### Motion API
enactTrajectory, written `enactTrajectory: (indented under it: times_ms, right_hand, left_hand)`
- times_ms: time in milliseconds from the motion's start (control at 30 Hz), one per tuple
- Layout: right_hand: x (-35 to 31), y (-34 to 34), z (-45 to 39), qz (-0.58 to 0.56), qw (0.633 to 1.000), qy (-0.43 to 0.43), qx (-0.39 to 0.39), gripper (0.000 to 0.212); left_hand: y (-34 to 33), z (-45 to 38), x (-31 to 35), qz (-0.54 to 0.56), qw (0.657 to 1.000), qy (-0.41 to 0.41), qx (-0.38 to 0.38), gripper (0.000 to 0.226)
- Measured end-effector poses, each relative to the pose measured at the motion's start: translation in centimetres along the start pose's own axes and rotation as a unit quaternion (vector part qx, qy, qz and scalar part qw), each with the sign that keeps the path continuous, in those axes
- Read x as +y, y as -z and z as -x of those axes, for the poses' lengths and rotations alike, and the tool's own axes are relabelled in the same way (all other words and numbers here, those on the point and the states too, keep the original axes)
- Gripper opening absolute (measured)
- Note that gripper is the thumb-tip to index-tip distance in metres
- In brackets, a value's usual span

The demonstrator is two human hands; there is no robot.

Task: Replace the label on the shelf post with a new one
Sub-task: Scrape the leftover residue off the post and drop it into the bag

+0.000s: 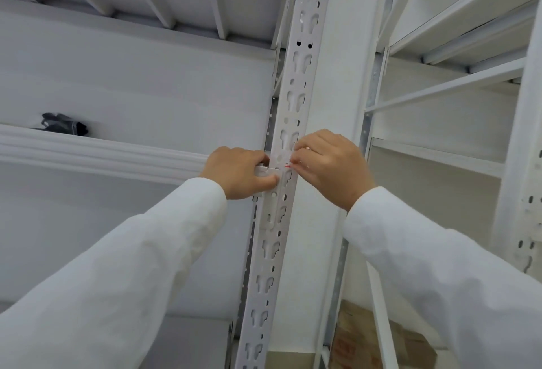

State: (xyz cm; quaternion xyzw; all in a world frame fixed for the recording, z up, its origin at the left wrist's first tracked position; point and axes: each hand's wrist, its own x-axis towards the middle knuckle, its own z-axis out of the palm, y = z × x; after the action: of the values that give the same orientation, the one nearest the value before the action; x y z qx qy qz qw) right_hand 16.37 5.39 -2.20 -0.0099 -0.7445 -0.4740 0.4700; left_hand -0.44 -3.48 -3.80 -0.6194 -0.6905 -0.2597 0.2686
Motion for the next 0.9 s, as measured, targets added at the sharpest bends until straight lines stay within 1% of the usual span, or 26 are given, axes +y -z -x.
enactTrajectory:
  times_ms: [100, 167, 300, 367, 533, 733, 900]
  right_hand:
    - [0.4, -0.3, -0.6, -0.004, 0.999, 0.029, -0.043, 0.011]
    - [0.5, -0.4, -0.7, -0.008, 0.997, 0.017, -0.071, 0.010]
    - [0.8, -0.3, -0.7, -0.003, 0.995, 0.014, -0.096, 0.013]
    - [0.8, -0.3, -0.7, 0.004, 0.995, 0.025, -0.093, 0.014]
    - [0.8, -0.3, -0.7, 0.050, 0.994, 0.057, -0.078, 0.009]
    - [1.6, -0.2, -1.6, 0.107, 0.982, 0.135, -0.077, 0.014]
    - [0.9, -0.2, -1.4, 0.110, 0.983, 0.131, -0.069, 0.015]
  left_hand:
    - [-0.1, 0.1, 0.0, 0.003, 1.000, 0.002, 0.002, 0.035]
    - [-0.1, 0.1, 0.1, 0.004, 1.000, 0.001, 0.006, 0.035]
    - [0.0, 0.2, 0.3, 0.003, 1.000, -0.009, 0.017, 0.033]
    - [-0.1, 0.2, 0.2, 0.002, 1.000, -0.012, 0.020, 0.034]
    - [-0.4, 0.2, 0.1, 0.003, 1.000, -0.007, 0.018, 0.036]
    - [-0.2, 0.2, 0.3, 0.005, 1.000, -0.003, 0.020, 0.036]
    - [-0.3, 0.6, 0.2, 0.004, 1.000, 0.006, 0.015, 0.034]
